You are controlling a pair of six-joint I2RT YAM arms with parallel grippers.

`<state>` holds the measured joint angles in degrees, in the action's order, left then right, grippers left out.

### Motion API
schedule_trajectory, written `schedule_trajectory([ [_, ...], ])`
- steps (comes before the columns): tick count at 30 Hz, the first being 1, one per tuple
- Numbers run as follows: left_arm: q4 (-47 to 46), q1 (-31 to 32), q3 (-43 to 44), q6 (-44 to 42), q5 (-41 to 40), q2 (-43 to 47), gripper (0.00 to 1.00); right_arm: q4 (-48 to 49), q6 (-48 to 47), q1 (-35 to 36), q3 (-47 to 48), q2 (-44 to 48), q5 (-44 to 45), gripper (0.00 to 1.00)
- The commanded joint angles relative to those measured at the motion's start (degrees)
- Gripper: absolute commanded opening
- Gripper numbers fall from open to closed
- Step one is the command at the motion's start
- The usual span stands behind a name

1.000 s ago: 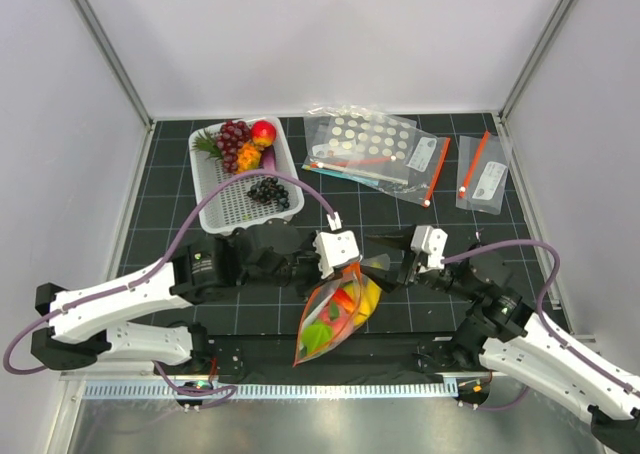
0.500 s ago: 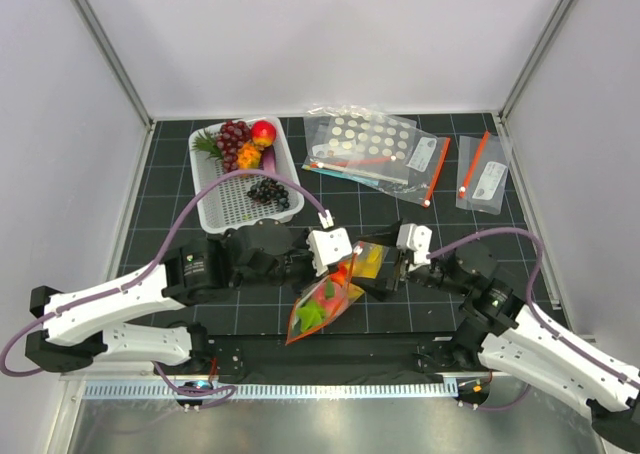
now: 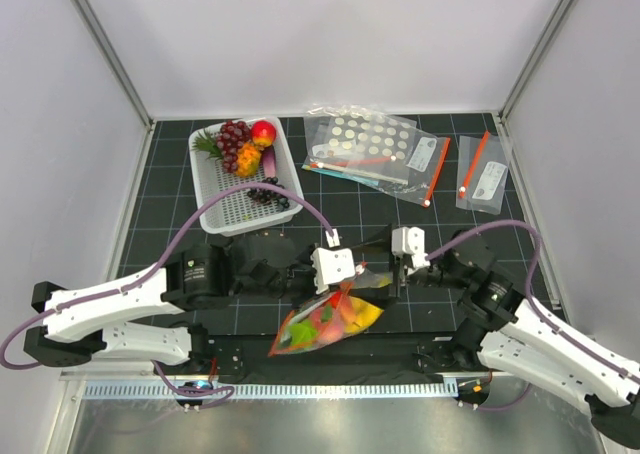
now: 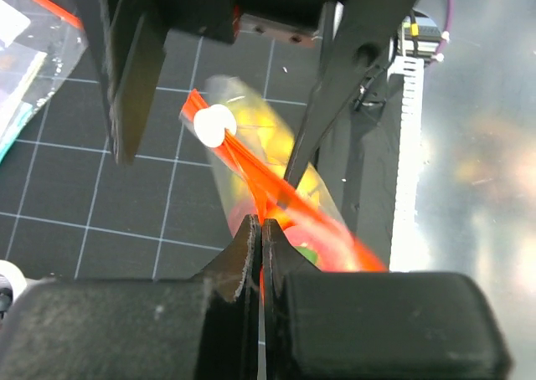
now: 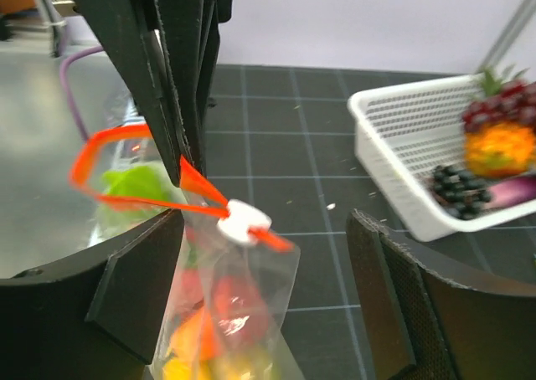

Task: Place the food in the zip-top bag and seal the zipper
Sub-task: Zip the zipper food storage bag at the center of the board.

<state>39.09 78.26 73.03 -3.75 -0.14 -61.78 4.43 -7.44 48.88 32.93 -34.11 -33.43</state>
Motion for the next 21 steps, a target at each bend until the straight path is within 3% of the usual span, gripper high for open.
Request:
schedule_trajectory([
  [1, -1.39, 0.49, 1.85, -1.26, 2.08, 0.69, 0.02, -2.75, -0.82, 0.07, 4.16, -3.68, -6.90, 0.84],
  [3, -1.56, 0.49, 1.85, -1.00, 1.11, 0.96, 0.02, -3.11, -0.82, 0.07, 4.51, -4.21, -7.09, 0.74],
  [4, -1.74, 0.49, 1.67, -0.82, 0.59, 0.87, 0.02, -3.02, -0.65, 0.07, 4.51, -4.04, -6.91, 0.62],
  [6, -2.26, 0.49, 1.50, -0.65, -1.69, 1.05, 0.02, -2.23, -0.29, 0.07, 4.16, -3.51, -6.65, 0.51],
  [7, -2.35, 0.49, 1.32, -0.56, -3.88, 1.13, 0.02, -1.88, 0.23, 0.07, 3.73, -2.81, -5.86, 0.39],
  [10, -3.58, 0.49, 0.88, 0.14, -7.14, 1.40, 0.05, 0.14, 1.46, 0.07, 2.59, -0.97, -4.02, 0.18],
  [18, -4.20, 0.49, 0.79, 0.85, -14.08, 0.26, 0.04, 1.29, 3.22, 0.16, 1.88, 0.80, -1.20, 0.15],
  [20, -5.42, 0.49, 0.44, 0.94, -16.02, 0.87, 0.13, 1.46, 3.49, 0.07, 1.70, 0.97, -1.02, 0.04],
  [21, -6.13, 0.49, -0.43, 1.20, -17.51, 1.31, 0.23, 1.72, 4.01, 0.07, 1.70, 0.89, -0.50, 0.01],
])
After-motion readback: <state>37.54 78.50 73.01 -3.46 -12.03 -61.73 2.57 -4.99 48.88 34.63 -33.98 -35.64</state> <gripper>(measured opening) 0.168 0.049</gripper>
